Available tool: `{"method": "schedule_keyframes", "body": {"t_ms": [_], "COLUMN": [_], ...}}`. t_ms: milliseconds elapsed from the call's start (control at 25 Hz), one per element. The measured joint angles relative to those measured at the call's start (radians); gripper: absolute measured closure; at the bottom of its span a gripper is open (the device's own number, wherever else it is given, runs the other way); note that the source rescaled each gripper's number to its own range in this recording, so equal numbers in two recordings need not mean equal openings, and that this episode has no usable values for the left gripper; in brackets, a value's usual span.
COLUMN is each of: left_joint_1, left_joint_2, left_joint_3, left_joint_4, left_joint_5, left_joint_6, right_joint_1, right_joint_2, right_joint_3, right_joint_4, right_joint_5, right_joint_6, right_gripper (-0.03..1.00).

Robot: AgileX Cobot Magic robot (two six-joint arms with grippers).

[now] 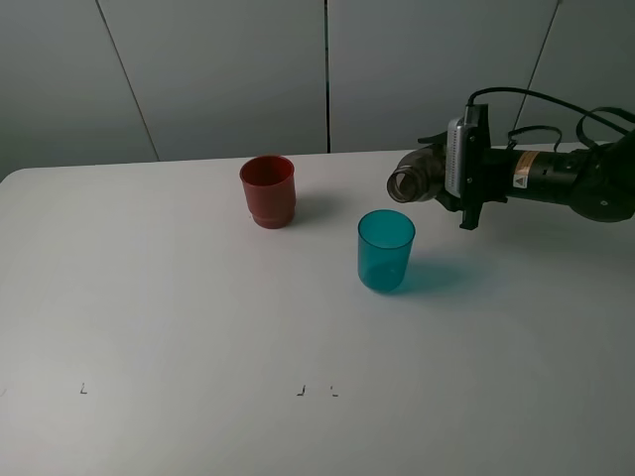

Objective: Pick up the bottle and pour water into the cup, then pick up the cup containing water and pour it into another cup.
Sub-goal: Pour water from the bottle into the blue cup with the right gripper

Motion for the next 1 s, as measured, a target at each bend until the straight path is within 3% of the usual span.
{"method": "schedule_keyframes", "body": {"t_ms": [1000], "left_joint_1": [0.0], "left_joint_2": [0.0], "left_joint_3": [0.0], "left_joint_4": [0.0], "left_joint_5": [0.0], "left_joint_6": [0.0], "right_joint_1": [0.002], "right_joint_2": [-0.017], "right_joint_3": [0.002], "right_joint_4": [0.015], "right_joint_5": [-0.006], "right_joint_6": [-0.11], "right_gripper": [0.95]}}
